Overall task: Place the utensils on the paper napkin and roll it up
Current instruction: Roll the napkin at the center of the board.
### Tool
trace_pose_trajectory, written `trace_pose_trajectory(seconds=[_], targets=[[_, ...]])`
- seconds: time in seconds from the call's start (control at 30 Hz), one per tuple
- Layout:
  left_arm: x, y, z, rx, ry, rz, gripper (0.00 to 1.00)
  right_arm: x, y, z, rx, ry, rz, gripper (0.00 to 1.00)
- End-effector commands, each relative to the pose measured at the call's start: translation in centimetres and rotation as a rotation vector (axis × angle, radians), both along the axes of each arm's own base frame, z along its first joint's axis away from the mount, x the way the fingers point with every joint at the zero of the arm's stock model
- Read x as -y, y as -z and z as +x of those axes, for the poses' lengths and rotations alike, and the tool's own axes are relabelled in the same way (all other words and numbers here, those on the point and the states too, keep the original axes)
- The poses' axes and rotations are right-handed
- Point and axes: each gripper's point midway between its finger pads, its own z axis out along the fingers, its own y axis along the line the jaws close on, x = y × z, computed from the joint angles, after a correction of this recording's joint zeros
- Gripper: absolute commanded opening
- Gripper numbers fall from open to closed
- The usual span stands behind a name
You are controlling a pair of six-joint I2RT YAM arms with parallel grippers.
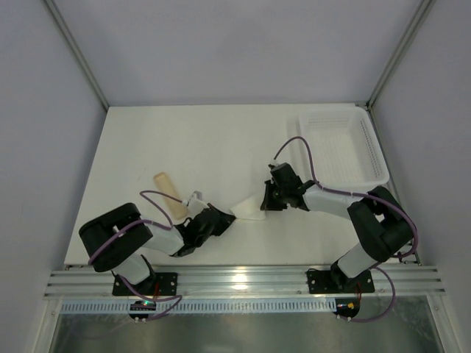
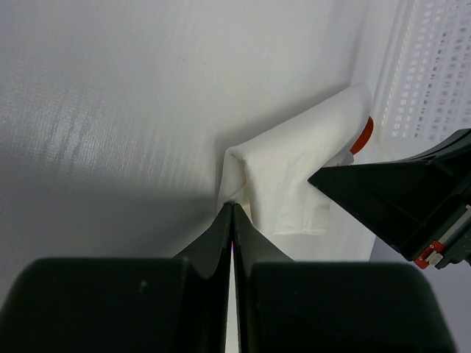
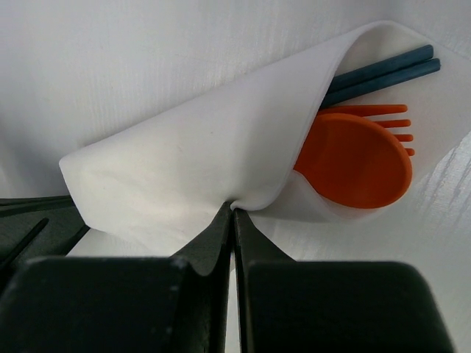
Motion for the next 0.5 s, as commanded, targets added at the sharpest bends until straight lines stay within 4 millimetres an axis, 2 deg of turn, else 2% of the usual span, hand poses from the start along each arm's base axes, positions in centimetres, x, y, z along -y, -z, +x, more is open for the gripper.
trace_pose_trajectory(seconds=[0.0, 0.2, 0.47], targets=[[-3.3, 4.3, -1.2, -0.083, -0.009, 0.195, 0.00, -0.6, -1.0, -0.6, 0.018, -0.025, 0.025, 0.04], [-3.3, 4.4, -1.2, -0.084, -0.009, 0.198, 0.00, -0.8, -0.9, -1.0, 0.016, -0.031, 0.028, 0.04], [-3.5, 4.4, -1.3, -0.085, -0.014, 0.198, 0.00, 0.0, 0.7, -1.6, -0.004, -0.023, -0.008, 0.04]])
